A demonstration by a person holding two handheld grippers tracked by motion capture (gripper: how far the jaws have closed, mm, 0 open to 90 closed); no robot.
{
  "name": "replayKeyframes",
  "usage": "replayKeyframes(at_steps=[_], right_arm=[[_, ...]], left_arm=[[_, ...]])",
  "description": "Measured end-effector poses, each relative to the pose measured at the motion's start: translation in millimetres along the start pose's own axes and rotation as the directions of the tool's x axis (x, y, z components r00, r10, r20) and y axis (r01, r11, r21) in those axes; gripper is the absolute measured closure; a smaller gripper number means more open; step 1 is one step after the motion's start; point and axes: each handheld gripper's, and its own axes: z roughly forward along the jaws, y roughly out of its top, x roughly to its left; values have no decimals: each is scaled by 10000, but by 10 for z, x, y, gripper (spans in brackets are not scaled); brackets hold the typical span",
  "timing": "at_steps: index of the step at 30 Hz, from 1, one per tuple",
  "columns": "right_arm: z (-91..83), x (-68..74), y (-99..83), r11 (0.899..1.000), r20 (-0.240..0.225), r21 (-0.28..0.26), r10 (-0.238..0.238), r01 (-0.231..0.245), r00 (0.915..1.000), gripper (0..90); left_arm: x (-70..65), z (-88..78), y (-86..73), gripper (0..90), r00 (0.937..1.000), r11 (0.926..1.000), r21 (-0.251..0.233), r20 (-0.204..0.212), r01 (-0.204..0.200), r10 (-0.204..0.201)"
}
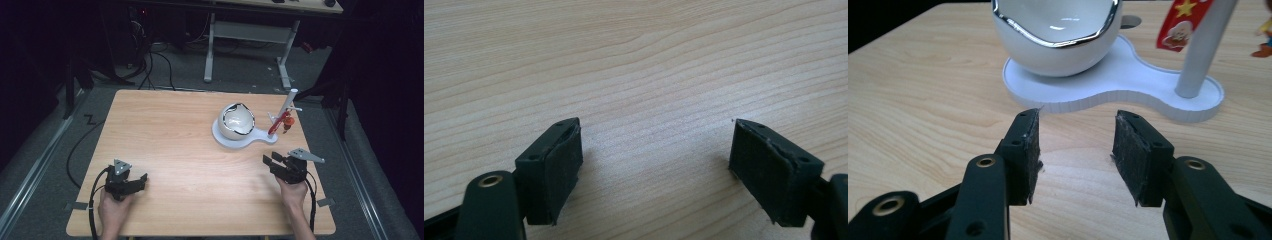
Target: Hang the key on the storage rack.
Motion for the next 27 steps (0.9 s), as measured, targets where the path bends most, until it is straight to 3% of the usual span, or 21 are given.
replayKeyframes(at_steps=[3,19,27], right_arm=[[32,61,-37,9997,-25,93,-213,213,9998,537],[189,193,-144,9979,-158,493,-409,416,9990,514],[307,230,-193,9922,-18,1054,-667,665,9978,501]], left_arm=[[0,0,0,217,10000,10000,2,1,-2,2],[-1,0,0,218,10000,10000,-2,-3,-4,4],[-1,0,0,218,10000,10000,-1,-2,-3,3]])
